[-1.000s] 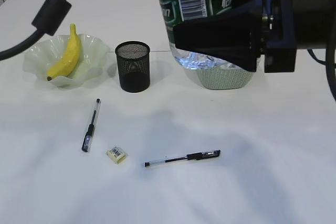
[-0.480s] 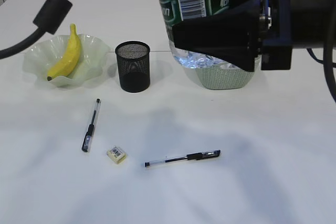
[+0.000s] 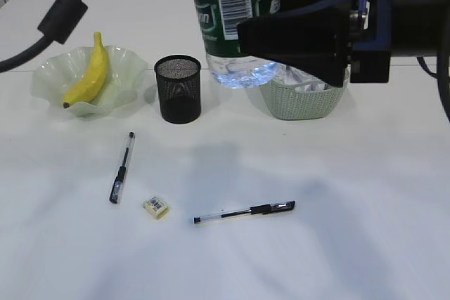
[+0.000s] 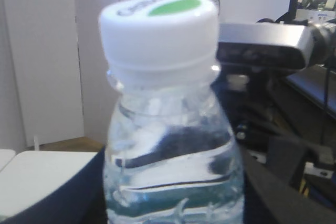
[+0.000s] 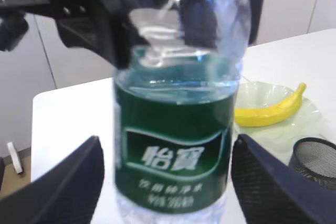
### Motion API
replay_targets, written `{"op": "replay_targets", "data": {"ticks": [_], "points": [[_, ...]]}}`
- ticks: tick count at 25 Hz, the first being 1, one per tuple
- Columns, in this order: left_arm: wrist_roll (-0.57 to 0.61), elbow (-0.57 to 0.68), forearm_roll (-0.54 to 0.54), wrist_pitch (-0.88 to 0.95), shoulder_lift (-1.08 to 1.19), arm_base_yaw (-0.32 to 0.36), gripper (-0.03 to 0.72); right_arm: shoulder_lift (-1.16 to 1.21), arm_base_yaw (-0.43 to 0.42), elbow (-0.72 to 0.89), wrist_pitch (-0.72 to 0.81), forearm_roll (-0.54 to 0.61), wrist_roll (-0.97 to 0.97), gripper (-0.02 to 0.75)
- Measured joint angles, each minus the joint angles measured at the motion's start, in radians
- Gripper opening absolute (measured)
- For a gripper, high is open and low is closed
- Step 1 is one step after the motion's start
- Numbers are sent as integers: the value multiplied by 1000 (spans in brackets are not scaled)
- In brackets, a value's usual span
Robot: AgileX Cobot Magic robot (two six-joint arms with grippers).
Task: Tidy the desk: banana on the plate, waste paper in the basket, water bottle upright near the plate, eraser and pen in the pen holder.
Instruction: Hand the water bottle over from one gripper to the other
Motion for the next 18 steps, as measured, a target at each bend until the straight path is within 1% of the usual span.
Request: {"op": "replay_targets", "data": {"ticks": [3, 7, 11, 14, 18], "points": [[0, 0, 11, -6, 2, 18, 379, -4, 0, -2, -2, 2, 0, 589], [0, 2, 15, -2, 2, 20, 379, -4, 0, -2, -18, 2, 0, 596], [0, 2, 15, 2, 2, 45, 379, -4, 0, -2, -49, 3, 0, 596], [0, 2, 18, 13, 2, 84, 379, -4, 0, -2, -58, 3, 0, 595], [0, 2, 39, 30, 2, 158, 379, -4, 0, -2, -58, 3, 0, 595]]}}
